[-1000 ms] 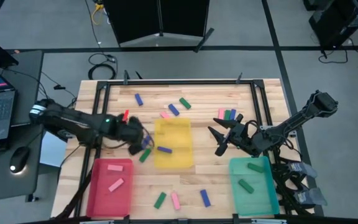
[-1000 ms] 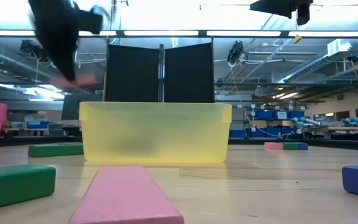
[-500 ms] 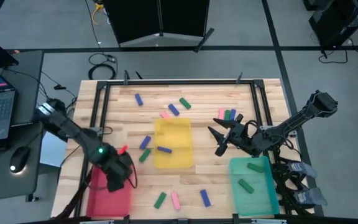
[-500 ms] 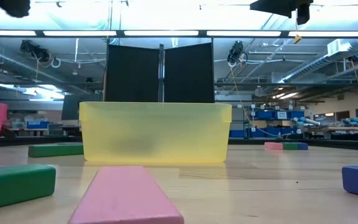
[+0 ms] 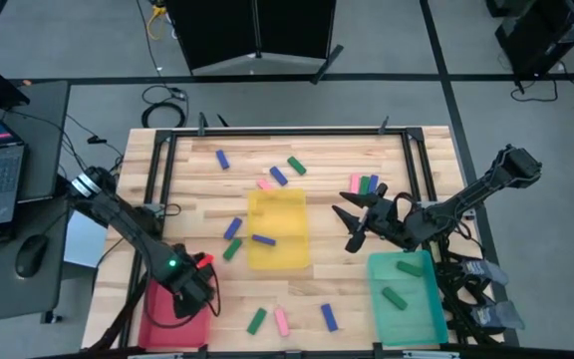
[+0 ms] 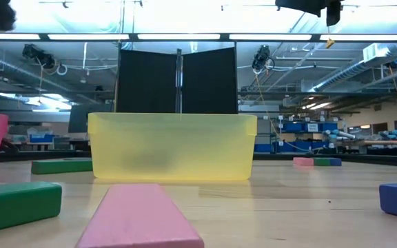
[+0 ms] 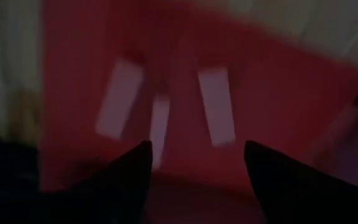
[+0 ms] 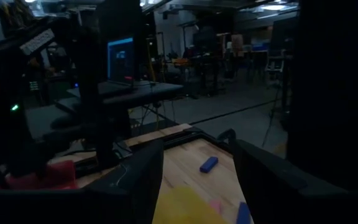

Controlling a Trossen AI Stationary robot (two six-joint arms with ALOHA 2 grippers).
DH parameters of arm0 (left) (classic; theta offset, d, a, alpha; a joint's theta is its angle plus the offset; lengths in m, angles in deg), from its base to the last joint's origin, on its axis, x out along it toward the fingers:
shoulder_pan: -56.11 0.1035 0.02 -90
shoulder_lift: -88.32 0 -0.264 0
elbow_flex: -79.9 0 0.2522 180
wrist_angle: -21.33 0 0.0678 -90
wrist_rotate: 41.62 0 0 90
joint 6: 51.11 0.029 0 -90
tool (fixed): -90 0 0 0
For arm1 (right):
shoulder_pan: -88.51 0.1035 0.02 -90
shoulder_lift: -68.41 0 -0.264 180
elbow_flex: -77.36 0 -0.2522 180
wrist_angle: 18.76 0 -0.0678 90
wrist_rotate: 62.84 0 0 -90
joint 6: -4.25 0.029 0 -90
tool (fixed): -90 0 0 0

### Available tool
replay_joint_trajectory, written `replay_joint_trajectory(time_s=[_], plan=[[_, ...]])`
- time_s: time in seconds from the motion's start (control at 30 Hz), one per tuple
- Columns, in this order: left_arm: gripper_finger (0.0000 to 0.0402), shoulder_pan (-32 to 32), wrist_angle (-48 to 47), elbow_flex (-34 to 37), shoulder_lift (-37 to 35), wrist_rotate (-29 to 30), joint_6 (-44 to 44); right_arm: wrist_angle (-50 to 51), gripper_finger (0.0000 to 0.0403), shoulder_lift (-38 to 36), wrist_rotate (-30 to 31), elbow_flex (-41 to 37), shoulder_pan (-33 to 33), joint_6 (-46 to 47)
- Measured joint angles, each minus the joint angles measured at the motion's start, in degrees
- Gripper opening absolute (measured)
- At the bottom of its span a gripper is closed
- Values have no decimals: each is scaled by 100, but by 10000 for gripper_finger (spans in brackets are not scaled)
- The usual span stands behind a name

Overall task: Sort blocks
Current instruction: Put the green block into the blue bin

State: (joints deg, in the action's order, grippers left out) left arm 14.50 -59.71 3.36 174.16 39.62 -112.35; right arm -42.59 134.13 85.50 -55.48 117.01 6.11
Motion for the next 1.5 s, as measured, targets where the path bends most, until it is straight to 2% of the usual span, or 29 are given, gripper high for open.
replay_joint_trajectory(time_s=[0.1, 0.17, 0.37, 0.57, 0.63, 0.7, 0.77, 0.87, 1.03, 1.13, 1.27, 1.4, 1.5], plan=[[280, 63, -37, -216, -104, 622, 207, 16, 211, -3, -71, 27, 0, 117], [284, 113, -41, -445, -142, 1274, 410, 45, 214, -2, -53, 27, -4, 164], [285, 282, 23, -1284, -190, 4295, 999, 751, 222, 0, 88, 31, -291, 928], [286, 493, 280, -1852, -188, 6909, 1323, 1548, 229, 339, -984, 31, -871, 2211], [286, 521, 424, -1996, -190, 7740, 1319, 1698, 229, 514, -1126, 31, -997, 2400], [286, 548, 452, -2143, -190, 8256, 1333, 1958, 229, 621, -1157, 31, -1134, 2601], [286, 638, 441, -2253, -190, 8442, 1464, 2491, 229, 634, -1179, 89, -1349, 3012], [286, 831, 435, -2312, -271, 8420, 1554, 3756, 229, 643, -1413, 396, -1764, 3617], [283, 1417, 542, -2319, -241, 7625, 1892, 4822, 229, 885, -1783, 892, -2315, 3768], [279, 1858, 1008, -2319, -150, 7038, 2578, 4921, 229, 1086, -2082, 1181, -2743, 3371], [273, 2501, 1970, -2313, -137, 6165, 3869, 4909, 229, 1526, -2904, 1686, -3440, 2607], [269, 3093, 2571, -2312, -351, 5687, 4749, 4895, 229, 1967, -3787, 2182, -4134, 1905], [269, 3466, 2566, -2315, -732, 5569, 4860, 4884, 229, 2209, -4544, 2515, -4590, 1626]])
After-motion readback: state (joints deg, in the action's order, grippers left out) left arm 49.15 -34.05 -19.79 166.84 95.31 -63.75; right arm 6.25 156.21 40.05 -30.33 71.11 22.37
